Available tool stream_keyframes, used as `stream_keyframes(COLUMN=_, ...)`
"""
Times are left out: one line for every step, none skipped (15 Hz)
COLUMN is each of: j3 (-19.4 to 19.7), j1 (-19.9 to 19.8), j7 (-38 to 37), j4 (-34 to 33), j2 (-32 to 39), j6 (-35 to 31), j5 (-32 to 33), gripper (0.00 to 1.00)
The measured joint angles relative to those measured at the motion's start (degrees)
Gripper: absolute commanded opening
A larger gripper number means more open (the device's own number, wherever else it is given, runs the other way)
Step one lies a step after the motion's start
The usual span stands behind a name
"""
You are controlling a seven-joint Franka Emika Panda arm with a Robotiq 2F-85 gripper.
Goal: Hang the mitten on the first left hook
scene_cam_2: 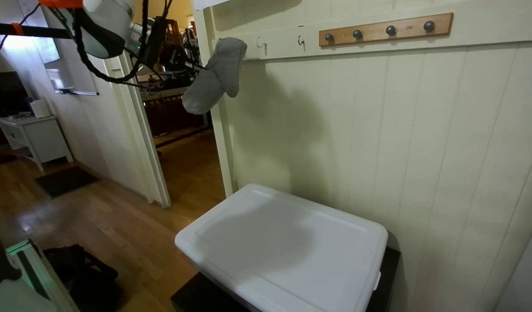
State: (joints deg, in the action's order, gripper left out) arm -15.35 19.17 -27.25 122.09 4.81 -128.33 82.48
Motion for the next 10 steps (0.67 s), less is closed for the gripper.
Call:
stream_keyframes(j3=0.0, j1=-0.1, j7=-0.7, j4=0.3, j2=-0.5, j6=0.1, j5=0.3, gripper=0.03)
stream_keyframes(j3=0.0, j1=-0.3, j7=-1.0, j4=0.5, j2=-0.9, j6=0.2, j5=0.5, gripper=0.03)
stream_keyframes(j3=0.0, j1=-0.6, j7=-1.2, j4=0.6, j2=-1.4, j6=0.2, j5=0.6, gripper=0.03)
stream_keyframes(j3=0.1, j1=-0.9, j7=-1.3, j4=0.7, j2=-1.8, j6=0.3, j5=0.7, gripper=0.03)
stream_keyframes(j3=0.2, j1=-1.1, j7=-1.3, j4=0.7, j2=-2.1, j6=0.3, j5=0.7, gripper=0.03)
stream_keyframes(j3=0.3, j1=-1.3, j7=-1.3, j4=0.7, j2=-2.4, j6=0.3, j5=0.7, gripper=0.03)
stream_keyframes(j3=0.3, j1=-1.5, j7=-1.2, j4=0.7, j2=-2.5, j6=0.3, j5=0.7, gripper=0.03)
stream_keyframes(j3=0.4, j1=-1.7, j7=-1.1, j4=0.7, j2=-2.6, j6=0.3, j5=0.7, gripper=0.03)
stream_keyframes(j3=0.4, j1=-1.9, j7=-0.8, j4=0.7, j2=-2.6, j6=0.3, j5=0.7, gripper=0.03)
stream_keyframes(j3=0.4, j1=-2.1, j7=-0.3, j4=0.6, j2=-2.6, j6=0.3, j5=0.7, gripper=0.03)
